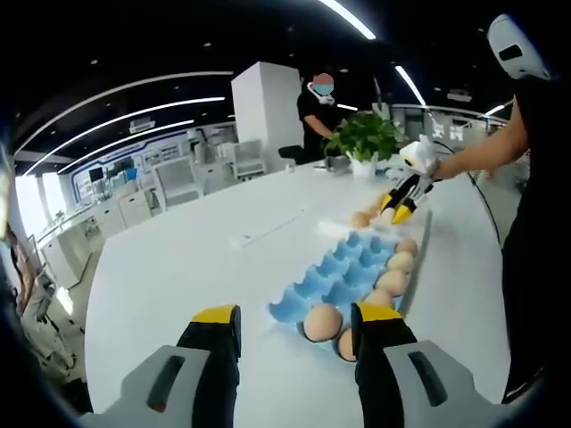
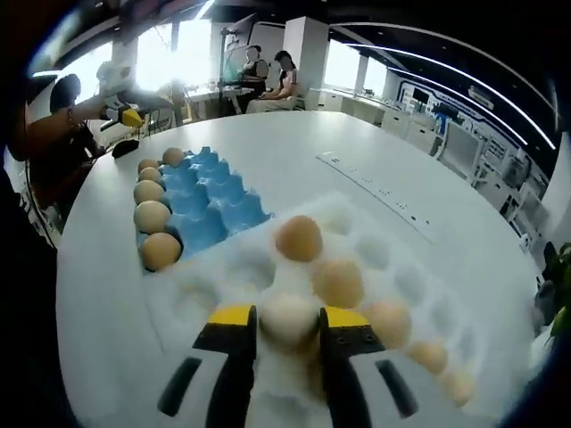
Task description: Place the egg into an empty slot of the egg tray after lifting it from the table, then release the egg inside the slot.
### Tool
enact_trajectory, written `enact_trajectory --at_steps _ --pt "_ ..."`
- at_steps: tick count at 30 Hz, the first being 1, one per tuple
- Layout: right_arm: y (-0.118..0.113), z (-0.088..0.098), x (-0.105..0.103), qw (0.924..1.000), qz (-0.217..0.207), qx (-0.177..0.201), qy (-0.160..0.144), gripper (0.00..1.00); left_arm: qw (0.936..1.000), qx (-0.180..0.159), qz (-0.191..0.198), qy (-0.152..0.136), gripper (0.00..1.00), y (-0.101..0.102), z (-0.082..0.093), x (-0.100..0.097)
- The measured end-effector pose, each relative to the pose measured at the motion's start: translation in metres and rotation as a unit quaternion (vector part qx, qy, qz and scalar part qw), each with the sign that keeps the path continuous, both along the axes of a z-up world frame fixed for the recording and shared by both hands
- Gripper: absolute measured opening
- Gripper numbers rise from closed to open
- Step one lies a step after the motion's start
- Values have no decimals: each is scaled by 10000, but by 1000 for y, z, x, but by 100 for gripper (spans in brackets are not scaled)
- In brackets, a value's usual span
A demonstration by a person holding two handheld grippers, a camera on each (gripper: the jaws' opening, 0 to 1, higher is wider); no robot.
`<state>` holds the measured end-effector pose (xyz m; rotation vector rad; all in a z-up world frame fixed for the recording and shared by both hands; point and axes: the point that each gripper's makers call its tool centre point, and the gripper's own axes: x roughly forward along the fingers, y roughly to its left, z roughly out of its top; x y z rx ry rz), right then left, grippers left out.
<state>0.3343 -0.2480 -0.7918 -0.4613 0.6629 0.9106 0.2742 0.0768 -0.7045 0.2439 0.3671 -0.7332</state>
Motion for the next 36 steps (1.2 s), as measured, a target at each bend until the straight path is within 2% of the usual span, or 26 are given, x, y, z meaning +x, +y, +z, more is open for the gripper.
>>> enact_trajectory --at_steps 5,9,12,14,21,36 --pt "-1 3 -1 10000 -67 -32 -49 26 10000 -11 29 -13 50 1 1 1" --pt "1 9 -4 9987 224 -320 -318 25 10000 -3 21 2 50 0 0 0" --pt "1 20 -5 9992 186 -153 -332 25 10000 4 26 2 50 0 0 1" --pt "0 25 -5 9985 220 -192 -465 25 10000 7 24 0 50 0 0 2" --pt "3 40 -9 9975 338 -157 -608 25 10000 -21 -1 -17 53 -2 0 2" --pt "14 54 -10 9952 557 -221 -770 25 10000 -34 29 3 53 0 -2 2"
